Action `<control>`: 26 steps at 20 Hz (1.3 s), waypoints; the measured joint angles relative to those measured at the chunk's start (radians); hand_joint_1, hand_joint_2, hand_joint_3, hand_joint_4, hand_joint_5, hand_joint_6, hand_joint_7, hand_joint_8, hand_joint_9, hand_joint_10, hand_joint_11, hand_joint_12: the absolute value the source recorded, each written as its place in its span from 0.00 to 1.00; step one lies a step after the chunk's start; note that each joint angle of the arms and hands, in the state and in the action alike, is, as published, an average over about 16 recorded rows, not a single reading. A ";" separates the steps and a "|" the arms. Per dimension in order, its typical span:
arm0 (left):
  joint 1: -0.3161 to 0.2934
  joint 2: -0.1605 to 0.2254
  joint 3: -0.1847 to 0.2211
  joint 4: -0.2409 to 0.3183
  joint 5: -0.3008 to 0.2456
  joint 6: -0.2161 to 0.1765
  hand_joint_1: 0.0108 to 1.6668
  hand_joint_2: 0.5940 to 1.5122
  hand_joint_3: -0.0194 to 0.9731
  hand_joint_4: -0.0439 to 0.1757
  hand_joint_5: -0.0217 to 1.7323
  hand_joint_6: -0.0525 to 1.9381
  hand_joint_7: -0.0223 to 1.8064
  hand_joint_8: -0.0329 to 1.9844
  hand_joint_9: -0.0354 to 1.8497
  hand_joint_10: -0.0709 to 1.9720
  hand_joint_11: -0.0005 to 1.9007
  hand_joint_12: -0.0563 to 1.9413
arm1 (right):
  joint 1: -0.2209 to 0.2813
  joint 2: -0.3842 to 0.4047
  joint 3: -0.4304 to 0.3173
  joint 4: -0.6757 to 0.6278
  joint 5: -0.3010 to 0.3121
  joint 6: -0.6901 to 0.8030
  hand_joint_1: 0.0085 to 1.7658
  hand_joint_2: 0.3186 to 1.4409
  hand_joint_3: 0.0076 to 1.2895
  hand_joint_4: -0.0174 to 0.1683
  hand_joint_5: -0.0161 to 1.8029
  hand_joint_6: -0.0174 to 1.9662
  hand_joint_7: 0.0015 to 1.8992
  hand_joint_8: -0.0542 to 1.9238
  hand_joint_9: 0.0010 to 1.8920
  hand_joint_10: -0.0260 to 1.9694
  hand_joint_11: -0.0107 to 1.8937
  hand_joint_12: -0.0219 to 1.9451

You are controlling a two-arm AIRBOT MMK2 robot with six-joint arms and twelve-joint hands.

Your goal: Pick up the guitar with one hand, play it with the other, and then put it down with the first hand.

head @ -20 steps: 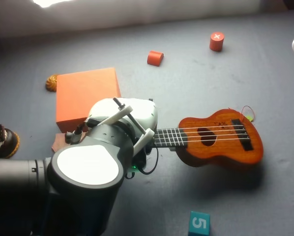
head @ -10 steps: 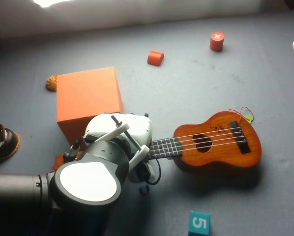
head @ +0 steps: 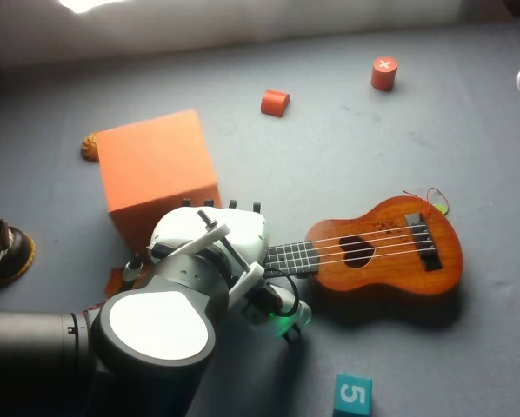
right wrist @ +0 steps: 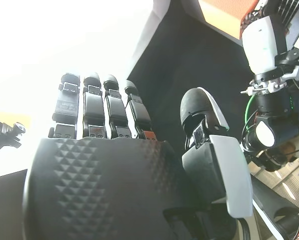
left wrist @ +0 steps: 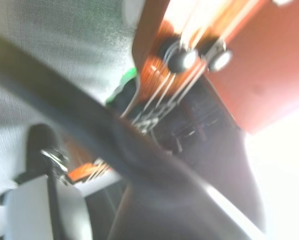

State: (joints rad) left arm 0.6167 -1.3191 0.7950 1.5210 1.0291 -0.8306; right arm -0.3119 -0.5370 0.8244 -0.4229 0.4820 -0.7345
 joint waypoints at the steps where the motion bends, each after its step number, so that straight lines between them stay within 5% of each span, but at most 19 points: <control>1: 0.000 0.000 0.000 0.000 0.000 0.001 0.38 0.46 0.02 0.28 0.30 0.58 0.36 0.60 0.40 0.68 0.34 0.84 | 0.000 0.000 0.000 -0.001 0.000 0.000 0.09 0.96 0.01 0.13 0.02 0.01 0.01 0.03 0.01 0.02 0.02 0.04; 10: -0.033 0.004 -0.001 -0.009 -0.016 0.036 0.19 0.48 0.02 0.49 0.10 0.09 0.15 0.09 0.17 0.16 0.05 0.49 | 0.000 0.000 -0.002 -0.009 0.000 0.000 0.09 0.96 0.01 0.12 0.02 0.01 0.01 0.03 0.01 0.02 0.02 0.08; 15: -0.086 0.026 -0.002 -0.060 -0.043 0.103 0.13 0.46 0.02 0.58 0.05 0.03 0.08 0.02 0.11 0.04 0.01 0.36 | 0.000 0.001 -0.004 -0.010 0.001 0.000 0.10 0.95 0.01 0.12 0.02 0.01 0.02 0.03 0.01 0.02 0.02 0.10; 21: -0.200 0.077 -0.006 -0.172 -0.098 0.256 0.09 0.45 0.03 0.62 0.02 0.03 0.04 0.01 0.06 0.04 0.01 0.27 | 0.000 0.001 -0.008 -0.011 0.000 0.000 0.09 0.95 0.01 0.12 0.02 0.01 0.01 0.03 0.01 0.02 0.02 0.06; 26: -0.318 0.130 -0.009 -0.327 -0.155 0.449 0.09 0.45 0.03 0.63 0.02 0.03 0.04 0.01 0.05 0.04 0.01 0.25 | 0.000 0.002 -0.011 -0.011 0.000 0.000 0.08 0.95 0.01 0.12 0.02 0.01 0.01 0.03 0.01 0.02 0.02 0.04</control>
State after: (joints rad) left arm 0.2987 -1.1894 0.7860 1.1937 0.8746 -0.3821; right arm -0.3119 -0.5351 0.8136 -0.4340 0.4820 -0.7347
